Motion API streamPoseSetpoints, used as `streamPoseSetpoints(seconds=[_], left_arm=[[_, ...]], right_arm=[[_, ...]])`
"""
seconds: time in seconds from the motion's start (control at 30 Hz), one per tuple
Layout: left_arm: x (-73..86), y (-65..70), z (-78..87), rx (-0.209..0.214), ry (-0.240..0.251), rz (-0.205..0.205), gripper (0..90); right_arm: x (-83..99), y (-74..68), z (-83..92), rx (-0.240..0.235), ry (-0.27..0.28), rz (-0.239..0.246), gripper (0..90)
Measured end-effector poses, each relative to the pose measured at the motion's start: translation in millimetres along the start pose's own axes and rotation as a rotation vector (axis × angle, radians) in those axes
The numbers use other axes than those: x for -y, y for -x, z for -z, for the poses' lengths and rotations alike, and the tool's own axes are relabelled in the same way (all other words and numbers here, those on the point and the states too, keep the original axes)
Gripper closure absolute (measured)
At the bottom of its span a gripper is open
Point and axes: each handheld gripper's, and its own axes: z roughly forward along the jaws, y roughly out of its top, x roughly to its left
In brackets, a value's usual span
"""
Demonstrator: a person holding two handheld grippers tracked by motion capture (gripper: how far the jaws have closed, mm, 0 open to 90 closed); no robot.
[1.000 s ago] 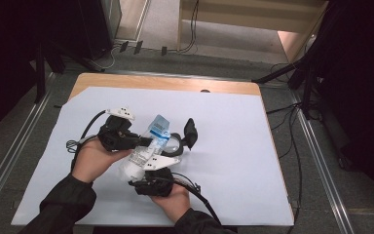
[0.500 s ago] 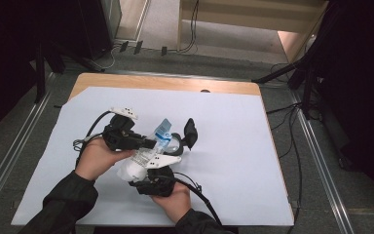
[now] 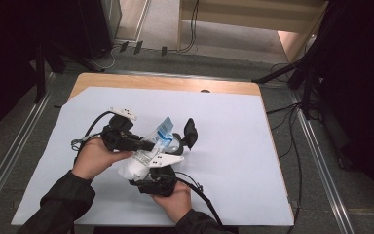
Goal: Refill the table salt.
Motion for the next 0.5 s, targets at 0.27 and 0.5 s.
streamPoseSetpoints(seconds=[0.27,0.5], left_arm=[[-0.6,3.1,3.9,-0.016,0.003,-0.007,87.4],[-1.1,4.9,5.4,-0.05,-0.004,-0.007,90.0]], right_arm=[[-1.7,-0.8,0.7,-0.018,0.004,0.01,54.8],[-2.5,-3.1,-0.3,-0.021,-0.006,0.017,51.2]])
